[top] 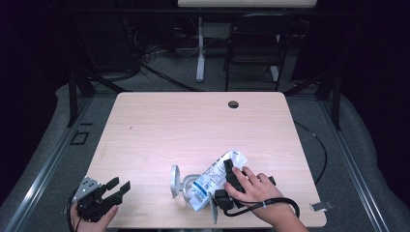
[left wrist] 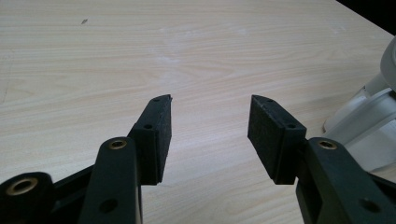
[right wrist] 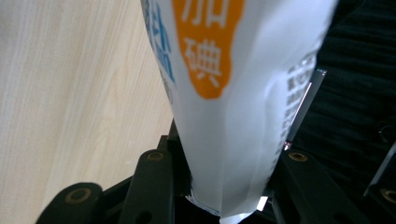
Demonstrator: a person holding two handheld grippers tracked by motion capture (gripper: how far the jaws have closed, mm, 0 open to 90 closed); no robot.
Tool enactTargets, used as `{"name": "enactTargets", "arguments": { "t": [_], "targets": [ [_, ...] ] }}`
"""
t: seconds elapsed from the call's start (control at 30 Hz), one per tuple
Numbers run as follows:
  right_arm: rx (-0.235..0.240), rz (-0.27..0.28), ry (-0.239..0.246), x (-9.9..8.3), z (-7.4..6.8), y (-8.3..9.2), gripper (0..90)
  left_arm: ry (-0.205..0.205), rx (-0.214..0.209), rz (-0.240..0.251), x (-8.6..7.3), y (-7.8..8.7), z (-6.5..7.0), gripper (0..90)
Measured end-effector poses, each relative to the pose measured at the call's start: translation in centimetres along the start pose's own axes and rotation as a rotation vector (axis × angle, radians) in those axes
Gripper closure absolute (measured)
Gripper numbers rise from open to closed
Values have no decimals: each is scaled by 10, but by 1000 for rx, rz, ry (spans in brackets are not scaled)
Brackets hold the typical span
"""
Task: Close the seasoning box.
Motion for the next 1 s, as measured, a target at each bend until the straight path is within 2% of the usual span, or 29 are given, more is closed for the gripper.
{"name": "enactTargets", "arguments": {
  "t": [0.33,0.63,0.77,1.0],
  "targets": [
    [14,13,-35,1,-1,1,705,0,1,0,0,0,0,500],
    [13,4,-25,1,0,2,713,0,2,0,0,0,0,500],
    [14,21,-44,0,-1,1,714,-2,1,-1,0,0,0,499],
    [15,18,-39,1,-1,1,719,0,1,-2,0,0,0,500]
  ]
}}
Point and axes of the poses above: each handheld gripper's, and its own axes: y roughly backward along the jaws, x roughly out of its top, z roughly to its right, the point moved 3 cm from there along -y, roughly forward along the jaws, and after that the axes turned 1 degree about -x, right-handed, at the moved point
